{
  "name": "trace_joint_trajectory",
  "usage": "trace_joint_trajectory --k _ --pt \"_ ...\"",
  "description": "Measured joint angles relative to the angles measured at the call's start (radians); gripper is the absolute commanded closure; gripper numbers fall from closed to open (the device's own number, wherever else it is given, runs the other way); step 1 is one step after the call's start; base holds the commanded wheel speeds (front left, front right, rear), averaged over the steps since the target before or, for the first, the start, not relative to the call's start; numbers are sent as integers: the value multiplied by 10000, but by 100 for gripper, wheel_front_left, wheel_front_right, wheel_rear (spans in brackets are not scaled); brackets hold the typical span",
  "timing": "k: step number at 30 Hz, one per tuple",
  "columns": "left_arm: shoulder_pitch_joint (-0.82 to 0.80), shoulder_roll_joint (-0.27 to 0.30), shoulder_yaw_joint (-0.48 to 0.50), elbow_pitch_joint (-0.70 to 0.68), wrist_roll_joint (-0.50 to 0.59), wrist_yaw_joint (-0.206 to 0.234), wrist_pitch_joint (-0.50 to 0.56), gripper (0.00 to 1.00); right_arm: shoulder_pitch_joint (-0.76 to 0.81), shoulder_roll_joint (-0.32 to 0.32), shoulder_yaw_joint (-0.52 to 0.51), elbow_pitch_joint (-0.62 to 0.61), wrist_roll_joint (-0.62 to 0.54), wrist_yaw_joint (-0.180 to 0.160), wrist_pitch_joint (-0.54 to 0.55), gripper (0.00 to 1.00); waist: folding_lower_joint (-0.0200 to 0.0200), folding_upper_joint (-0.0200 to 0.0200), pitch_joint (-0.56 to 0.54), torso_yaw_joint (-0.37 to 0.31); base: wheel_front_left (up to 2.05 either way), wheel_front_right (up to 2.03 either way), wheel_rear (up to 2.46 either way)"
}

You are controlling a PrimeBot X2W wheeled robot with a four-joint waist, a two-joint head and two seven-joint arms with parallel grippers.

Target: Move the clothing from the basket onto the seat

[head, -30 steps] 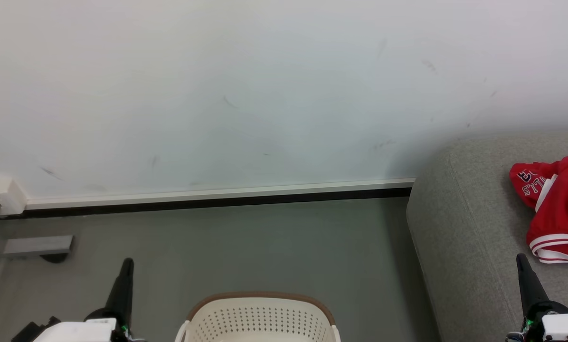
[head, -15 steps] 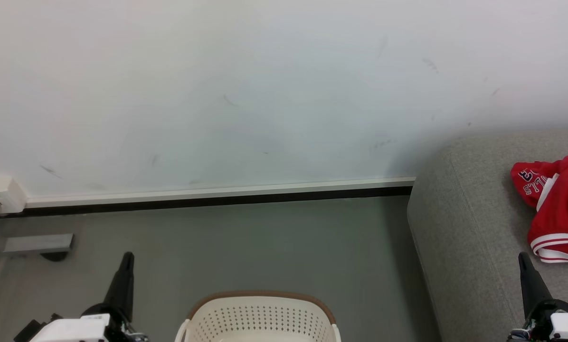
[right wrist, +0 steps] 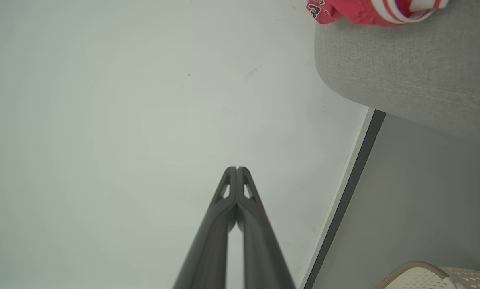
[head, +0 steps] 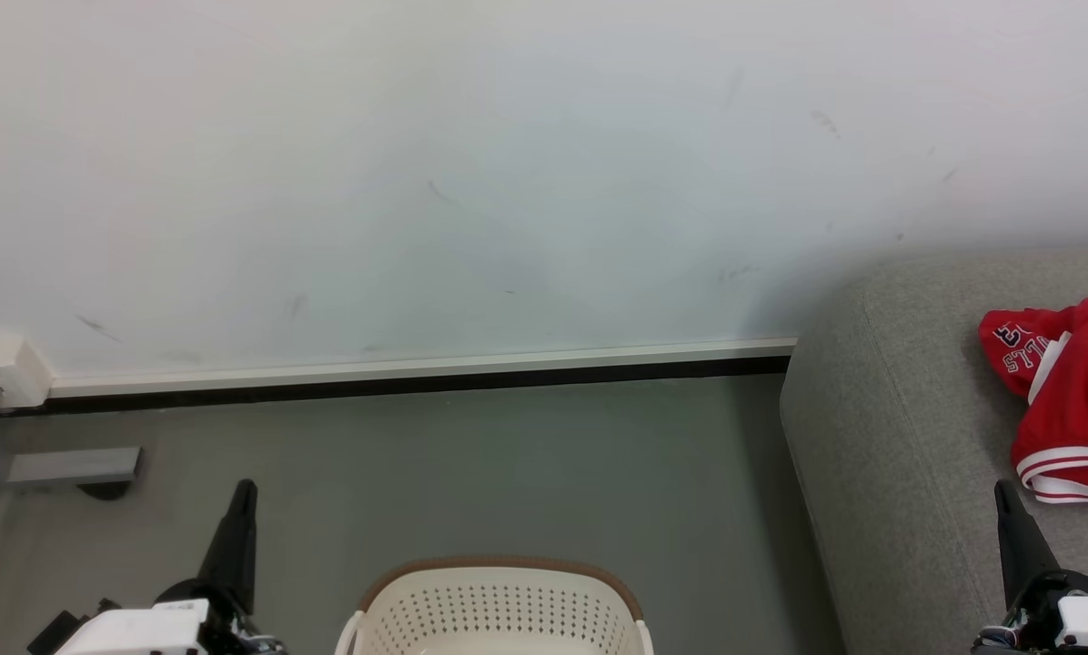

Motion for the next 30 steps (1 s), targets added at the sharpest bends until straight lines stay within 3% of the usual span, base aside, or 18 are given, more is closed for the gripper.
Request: trace_joint_trajectory --k 30 --pt "-3 0 2 2 0 0 0 100 -5 25 -46 0 -4 0 13 100 0 0 0 0 0 0 0"
